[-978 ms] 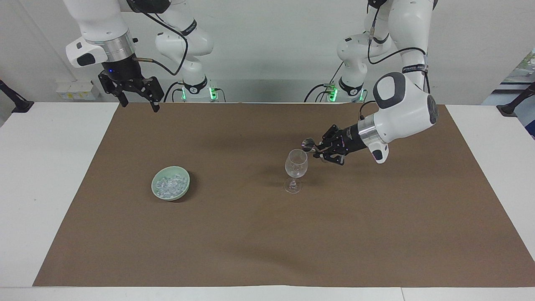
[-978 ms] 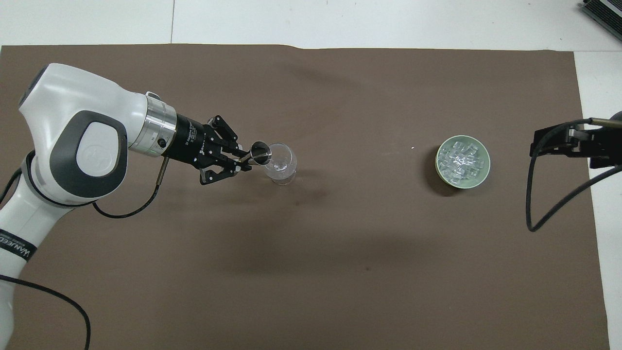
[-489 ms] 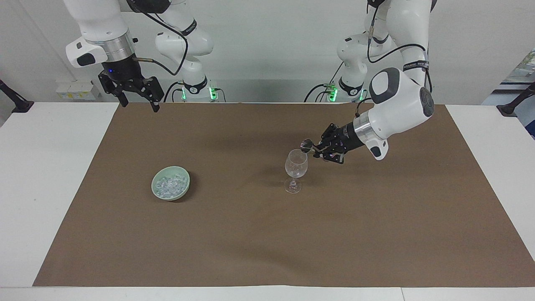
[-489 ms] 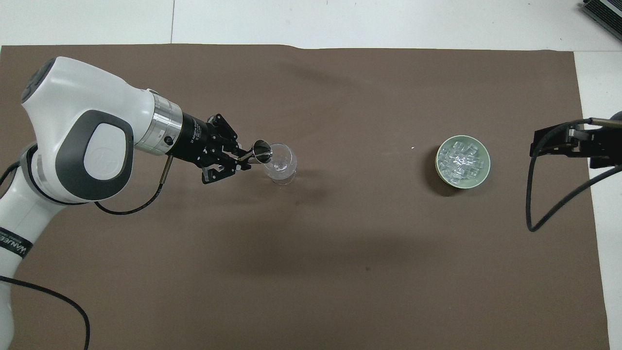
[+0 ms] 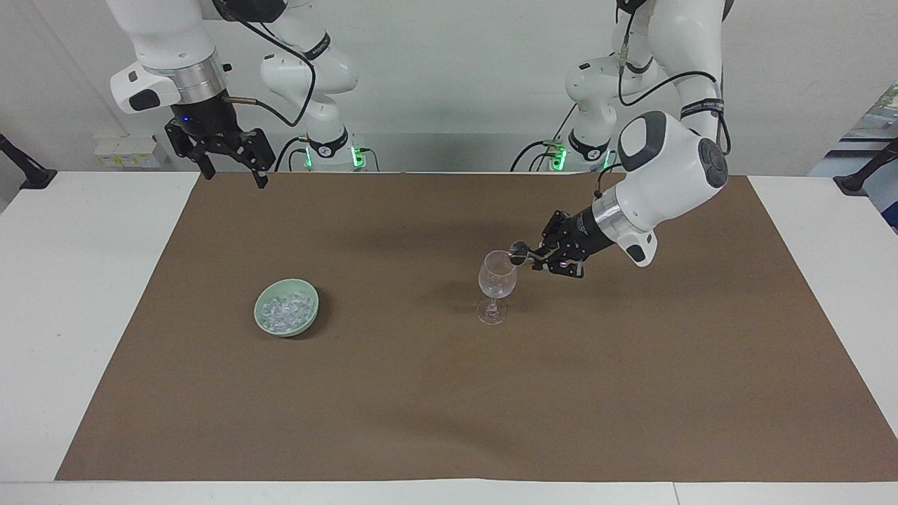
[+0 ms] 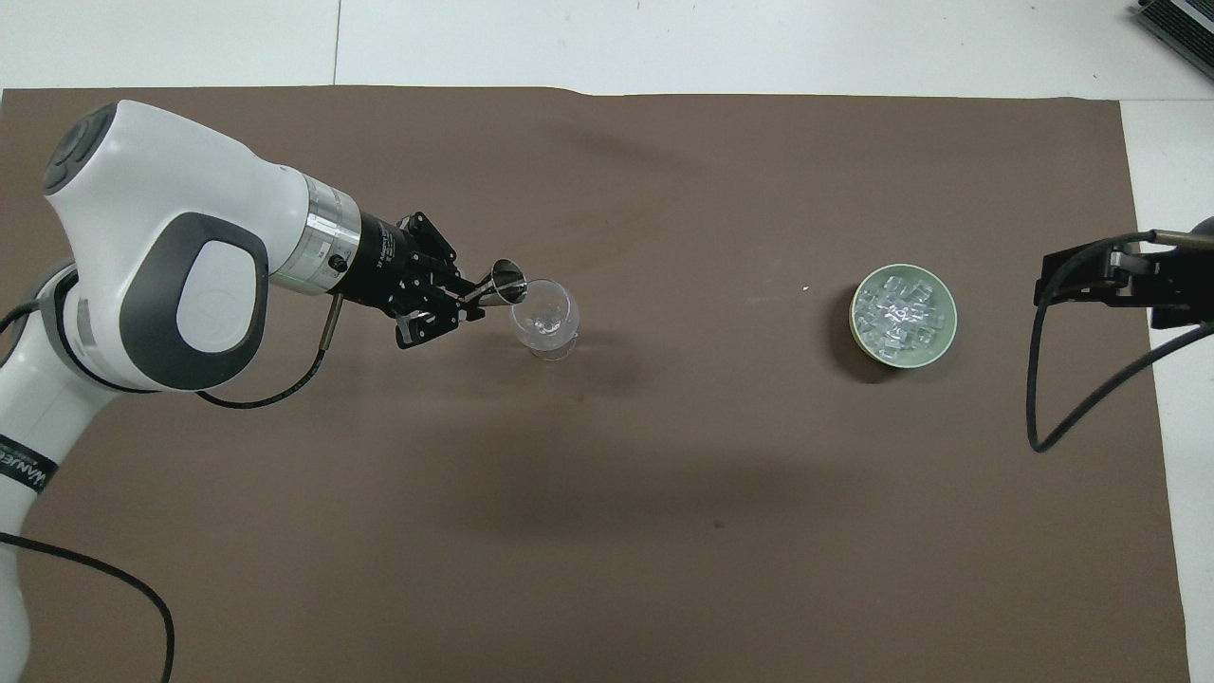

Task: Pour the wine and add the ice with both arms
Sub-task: 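Bring the bottle's mouth over the clear plastic cup with the left gripper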

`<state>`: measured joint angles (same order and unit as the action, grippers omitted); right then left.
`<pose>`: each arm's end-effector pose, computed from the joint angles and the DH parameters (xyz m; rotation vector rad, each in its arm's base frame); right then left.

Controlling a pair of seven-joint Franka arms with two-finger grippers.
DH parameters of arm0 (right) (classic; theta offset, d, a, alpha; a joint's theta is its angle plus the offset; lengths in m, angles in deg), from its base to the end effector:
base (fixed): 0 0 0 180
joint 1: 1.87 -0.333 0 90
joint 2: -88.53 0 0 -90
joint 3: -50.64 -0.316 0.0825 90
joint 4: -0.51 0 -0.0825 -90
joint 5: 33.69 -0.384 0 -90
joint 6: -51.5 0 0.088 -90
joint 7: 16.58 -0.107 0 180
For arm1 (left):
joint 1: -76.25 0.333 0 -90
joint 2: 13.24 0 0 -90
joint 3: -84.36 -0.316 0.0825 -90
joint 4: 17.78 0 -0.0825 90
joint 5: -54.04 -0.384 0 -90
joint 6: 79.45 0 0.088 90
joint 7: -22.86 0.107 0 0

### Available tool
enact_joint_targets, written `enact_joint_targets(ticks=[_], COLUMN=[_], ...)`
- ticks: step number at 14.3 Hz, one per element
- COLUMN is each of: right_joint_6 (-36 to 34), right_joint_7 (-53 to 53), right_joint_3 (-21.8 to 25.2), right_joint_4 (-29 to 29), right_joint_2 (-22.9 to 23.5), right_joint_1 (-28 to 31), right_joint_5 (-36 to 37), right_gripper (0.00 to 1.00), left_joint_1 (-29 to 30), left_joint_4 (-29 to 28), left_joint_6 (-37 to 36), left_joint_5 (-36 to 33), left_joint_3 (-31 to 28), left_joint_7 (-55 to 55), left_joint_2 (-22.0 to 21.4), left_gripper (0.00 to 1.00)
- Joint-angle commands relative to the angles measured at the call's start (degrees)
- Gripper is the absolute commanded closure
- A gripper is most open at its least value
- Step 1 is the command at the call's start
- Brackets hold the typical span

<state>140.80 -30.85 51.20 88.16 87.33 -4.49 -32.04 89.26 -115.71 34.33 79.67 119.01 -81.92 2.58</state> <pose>0.5470 0.0165 0.6543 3.1014 -0.3334 0.0831 0.5924 -0.2296 0.4667 1.8795 2.0319 -0.6961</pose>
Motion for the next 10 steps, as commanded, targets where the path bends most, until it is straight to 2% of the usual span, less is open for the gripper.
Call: enact_joint_targets(ticks=[1,6,10], right_joint_6=[-0.4,-0.4,-0.4], right_joint_7=[0.1,0.1,0.1], right_joint_3=[0.0,0.0,0.0], right_joint_4=[0.7,0.7,0.7], right_joint_2=[-0.6,-0.6,-0.6], right_joint_1=[0.5,0.5,0.5], right_joint_5=[-1.1,-1.1,-1.1], right_gripper=[0.0,0.0,0.0], left_joint_1=[-0.3,-0.3,-0.3], left_joint_4=[1.3,1.3,2.0], left_joint_6=[0.9,0.8,0.0], left_joint_5=[-1.7,-7.7,-7.8], left_joint_3=[0.4,2.5,2.7], left_joint_7=[-2.6,-7.0,-7.0], left_joint_2=[1.0,0.9,0.8], left_gripper=[1.0,1.0,1.0])
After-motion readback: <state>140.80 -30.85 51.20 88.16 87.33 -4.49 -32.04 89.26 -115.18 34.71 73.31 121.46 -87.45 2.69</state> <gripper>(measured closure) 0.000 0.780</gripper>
